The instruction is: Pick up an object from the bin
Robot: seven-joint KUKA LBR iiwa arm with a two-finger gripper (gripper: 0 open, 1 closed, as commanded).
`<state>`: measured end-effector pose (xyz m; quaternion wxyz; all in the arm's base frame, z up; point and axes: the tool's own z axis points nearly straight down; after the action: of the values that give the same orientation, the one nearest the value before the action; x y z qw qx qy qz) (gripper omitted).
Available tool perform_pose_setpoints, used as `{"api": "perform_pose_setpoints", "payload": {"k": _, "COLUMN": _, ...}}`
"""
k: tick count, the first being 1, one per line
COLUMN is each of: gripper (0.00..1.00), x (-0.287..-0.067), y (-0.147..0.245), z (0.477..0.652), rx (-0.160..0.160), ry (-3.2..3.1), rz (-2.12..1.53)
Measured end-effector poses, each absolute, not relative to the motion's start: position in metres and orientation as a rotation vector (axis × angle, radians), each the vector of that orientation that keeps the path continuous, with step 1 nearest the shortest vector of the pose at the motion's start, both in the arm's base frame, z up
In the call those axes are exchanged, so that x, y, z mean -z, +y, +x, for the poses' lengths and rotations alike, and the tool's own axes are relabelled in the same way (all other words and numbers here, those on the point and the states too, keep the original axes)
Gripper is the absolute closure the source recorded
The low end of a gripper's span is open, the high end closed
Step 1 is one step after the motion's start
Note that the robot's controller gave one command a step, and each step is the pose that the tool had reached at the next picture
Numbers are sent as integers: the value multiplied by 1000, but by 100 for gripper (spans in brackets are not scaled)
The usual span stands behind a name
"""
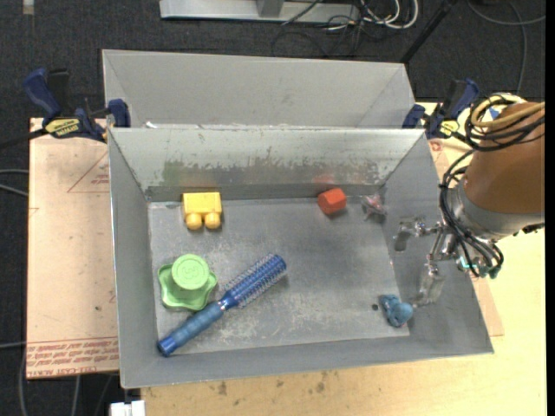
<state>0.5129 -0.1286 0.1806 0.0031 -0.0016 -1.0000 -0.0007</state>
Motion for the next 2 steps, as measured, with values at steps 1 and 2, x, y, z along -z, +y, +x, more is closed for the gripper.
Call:
{"api": "perform_pose_setpoints", "payload": {"k": 1, "gripper": 0, "x": -75, "y": -150, "z": 495, "rx": 4, "ry": -3131, "rz": 179}}
{"api": "perform_pose_setpoints", "payload": {"k": 2, "gripper": 100, "x": -78, "y": -149, "z": 497, "rx": 2, "ry": -3137, "rz": 186}}
